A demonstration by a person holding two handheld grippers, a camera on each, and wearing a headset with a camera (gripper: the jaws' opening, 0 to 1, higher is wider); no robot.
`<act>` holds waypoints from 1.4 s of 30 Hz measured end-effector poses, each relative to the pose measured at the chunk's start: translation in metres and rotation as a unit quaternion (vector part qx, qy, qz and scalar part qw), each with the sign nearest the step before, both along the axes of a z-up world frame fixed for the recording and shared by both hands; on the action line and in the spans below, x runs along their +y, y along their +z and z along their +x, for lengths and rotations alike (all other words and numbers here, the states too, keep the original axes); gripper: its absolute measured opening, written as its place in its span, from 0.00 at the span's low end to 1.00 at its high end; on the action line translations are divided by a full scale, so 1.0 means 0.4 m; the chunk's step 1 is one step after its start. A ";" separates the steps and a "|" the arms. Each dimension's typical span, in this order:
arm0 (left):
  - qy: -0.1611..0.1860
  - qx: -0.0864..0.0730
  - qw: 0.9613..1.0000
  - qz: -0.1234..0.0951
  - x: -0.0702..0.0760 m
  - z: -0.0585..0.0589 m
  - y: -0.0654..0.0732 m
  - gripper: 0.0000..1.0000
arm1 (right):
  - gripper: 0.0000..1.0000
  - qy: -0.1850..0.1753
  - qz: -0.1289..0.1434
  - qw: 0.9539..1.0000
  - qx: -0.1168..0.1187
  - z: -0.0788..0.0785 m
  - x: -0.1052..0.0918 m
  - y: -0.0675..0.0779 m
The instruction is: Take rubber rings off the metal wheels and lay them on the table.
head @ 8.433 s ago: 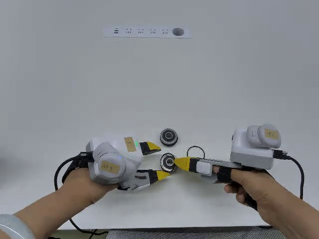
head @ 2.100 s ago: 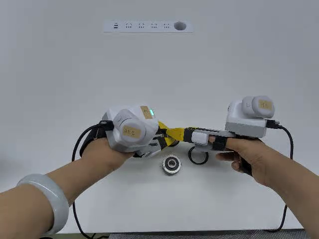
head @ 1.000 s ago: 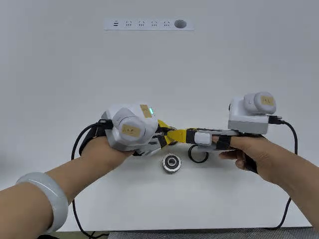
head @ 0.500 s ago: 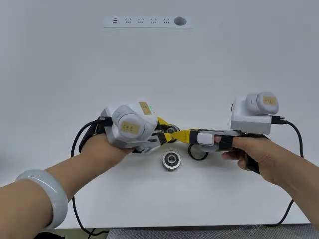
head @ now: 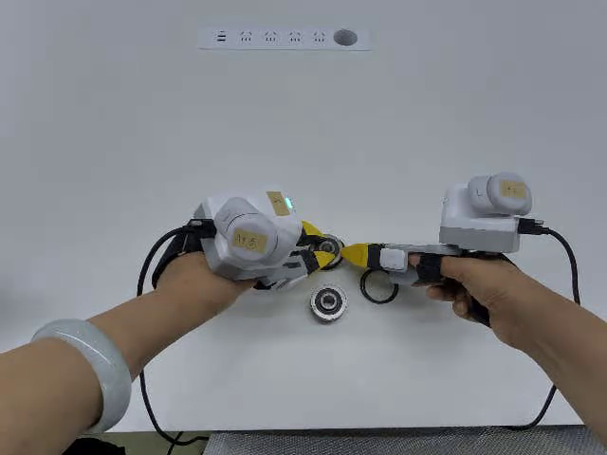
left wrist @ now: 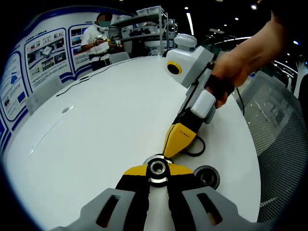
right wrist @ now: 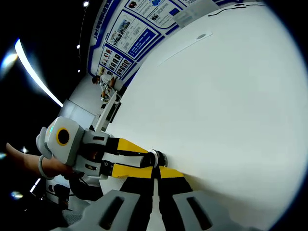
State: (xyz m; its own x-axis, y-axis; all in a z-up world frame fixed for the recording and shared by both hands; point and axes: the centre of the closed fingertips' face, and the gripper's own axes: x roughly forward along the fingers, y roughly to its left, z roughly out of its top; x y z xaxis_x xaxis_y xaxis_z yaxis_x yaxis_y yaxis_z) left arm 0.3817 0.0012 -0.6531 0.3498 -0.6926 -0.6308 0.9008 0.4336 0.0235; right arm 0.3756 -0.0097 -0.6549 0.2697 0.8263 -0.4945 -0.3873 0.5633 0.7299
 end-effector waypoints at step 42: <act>-0.014 -0.009 1.000 0.008 -0.001 -0.003 0.000 0.14 | 0.02 -0.007 0.010 1.000 -0.010 -0.005 0.021 0.026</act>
State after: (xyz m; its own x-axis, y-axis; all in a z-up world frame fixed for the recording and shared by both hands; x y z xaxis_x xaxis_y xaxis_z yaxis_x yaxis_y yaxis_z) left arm 0.3807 0.0010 -0.6533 0.3421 -0.6925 -0.6352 0.9119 0.4078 0.0465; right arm 0.3735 -0.0014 -0.6447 0.2908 0.8321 -0.4724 -0.3945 0.5540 0.7331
